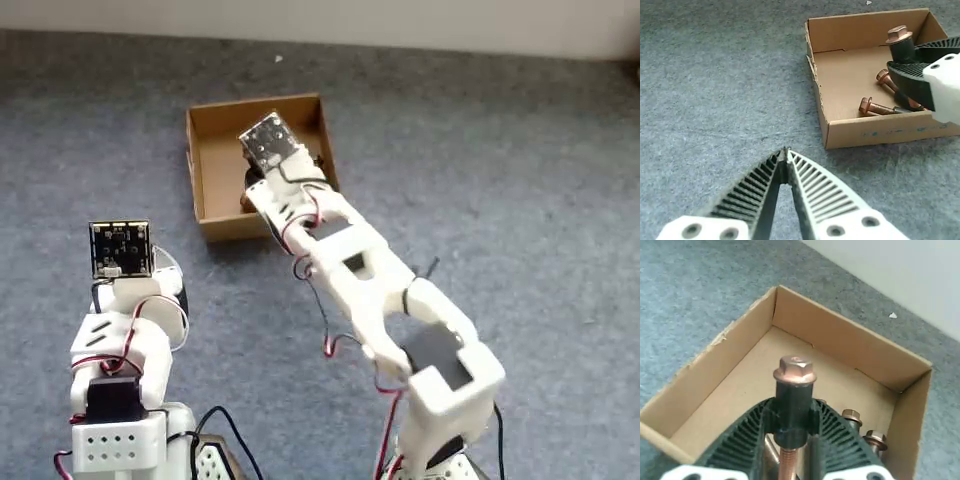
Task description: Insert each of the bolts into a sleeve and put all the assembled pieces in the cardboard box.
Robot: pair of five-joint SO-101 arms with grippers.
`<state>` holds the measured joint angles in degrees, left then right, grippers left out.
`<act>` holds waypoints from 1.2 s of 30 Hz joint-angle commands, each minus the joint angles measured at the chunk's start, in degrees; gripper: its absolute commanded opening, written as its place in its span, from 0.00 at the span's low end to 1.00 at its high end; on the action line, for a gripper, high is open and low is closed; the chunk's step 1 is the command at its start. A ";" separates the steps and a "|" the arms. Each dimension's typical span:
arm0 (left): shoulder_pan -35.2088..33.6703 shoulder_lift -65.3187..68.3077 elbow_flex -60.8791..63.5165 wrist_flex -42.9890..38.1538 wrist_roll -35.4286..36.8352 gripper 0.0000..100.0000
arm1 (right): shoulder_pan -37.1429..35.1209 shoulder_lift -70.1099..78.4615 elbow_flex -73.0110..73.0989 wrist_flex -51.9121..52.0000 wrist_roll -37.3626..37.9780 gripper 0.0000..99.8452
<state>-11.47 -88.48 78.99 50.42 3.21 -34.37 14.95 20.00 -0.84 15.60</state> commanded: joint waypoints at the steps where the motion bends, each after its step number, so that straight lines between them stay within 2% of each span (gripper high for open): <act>1: -0.66 -0.40 -0.22 -1.32 -0.53 0.01 | 0.57 1.71 -6.73 -1.63 -0.35 0.09; 3: -0.66 -0.40 -0.22 -1.32 -0.53 0.01 | 0.57 2.15 -6.81 -1.63 -0.44 0.12; 7: -0.57 -0.40 -0.22 -1.32 -0.62 0.01 | 0.57 0.40 -6.64 -1.54 -0.35 0.12; 10: -0.57 -0.40 -0.22 -1.32 -0.62 0.01 | 0.57 -4.88 -4.62 3.30 -0.35 0.12; 15: -0.57 -0.40 -0.22 -1.32 -0.62 0.01 | 0.48 -18.33 1.10 14.20 -0.53 0.12; 20: -0.57 -0.40 -0.22 -1.32 -0.62 0.01 | 0.84 -32.40 11.12 20.09 -0.35 0.01; 29: -0.40 -0.40 -0.22 -1.14 -0.44 0.01 | 1.27 -60.09 33.10 25.36 -0.44 0.01; 36: -0.31 -0.40 -0.22 -1.23 -0.44 0.01 | 6.11 -83.03 48.66 30.64 -0.62 0.01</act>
<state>-11.47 -88.48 78.99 50.42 3.21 -30.77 -57.93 64.84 28.00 15.43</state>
